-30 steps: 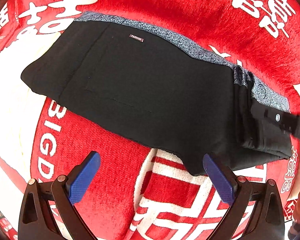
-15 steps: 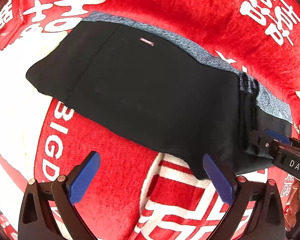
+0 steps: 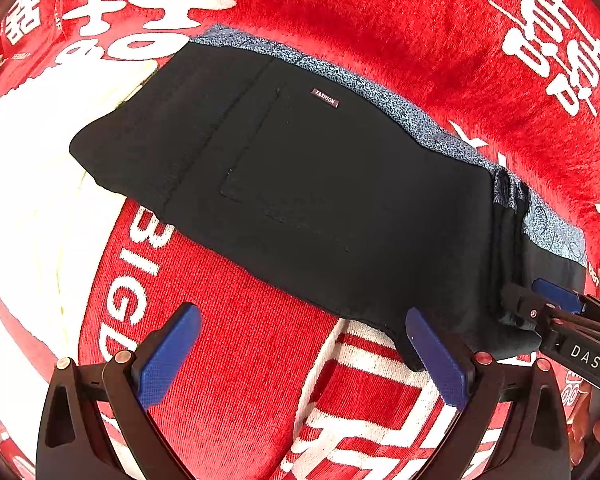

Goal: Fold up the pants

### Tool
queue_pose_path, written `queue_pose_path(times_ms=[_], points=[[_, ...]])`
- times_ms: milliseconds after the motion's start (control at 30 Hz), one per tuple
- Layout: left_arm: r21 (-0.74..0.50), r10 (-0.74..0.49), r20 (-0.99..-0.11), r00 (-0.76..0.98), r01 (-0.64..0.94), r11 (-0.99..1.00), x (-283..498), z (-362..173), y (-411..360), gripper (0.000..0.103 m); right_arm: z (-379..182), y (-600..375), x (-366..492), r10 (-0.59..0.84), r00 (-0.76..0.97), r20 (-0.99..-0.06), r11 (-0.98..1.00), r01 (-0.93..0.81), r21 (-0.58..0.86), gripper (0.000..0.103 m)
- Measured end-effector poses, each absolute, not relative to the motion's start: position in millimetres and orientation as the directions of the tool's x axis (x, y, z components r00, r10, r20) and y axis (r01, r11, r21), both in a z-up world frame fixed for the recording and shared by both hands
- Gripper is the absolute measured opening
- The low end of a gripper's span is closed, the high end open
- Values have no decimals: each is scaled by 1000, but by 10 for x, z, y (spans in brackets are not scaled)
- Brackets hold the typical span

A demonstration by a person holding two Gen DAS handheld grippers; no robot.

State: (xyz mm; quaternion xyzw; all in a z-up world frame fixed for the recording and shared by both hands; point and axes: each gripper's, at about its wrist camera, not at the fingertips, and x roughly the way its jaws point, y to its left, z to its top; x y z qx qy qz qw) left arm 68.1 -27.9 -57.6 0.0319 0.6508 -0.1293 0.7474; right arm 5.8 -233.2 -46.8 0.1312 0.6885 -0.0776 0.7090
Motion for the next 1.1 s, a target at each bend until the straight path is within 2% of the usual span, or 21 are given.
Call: queue_pose_path(times_ms=[300,400,533,667,900,1100], points=[[-167,-195,-971,135,192,967,772,-563,-119,103,-434,-2296,50,83,48,-995,949,300,94,65],[-209,-230,-963,141,150,966,821,-562,19,103,-391,-2298,1,112,74,-991,940,315,130,65],[-291,-301,-942,145,85,953,903,-565,270,103,-306,-2329,-120,31,141,-990,940,331,77,66],[-368,-371,-913,173,47,929,1013,-562,491,103,-482,-2410,-253,64,108,-992,921,377,101,65],[-548,-526,-825,208,-68,833,1308,-770,775,103,-513,-2269,-224,30,109,-994,947,314,63,78],[-635,-606,-763,225,-88,768,1404,-926,847,103,-541,-2234,-220,17,109,-994,952,302,50,80]])
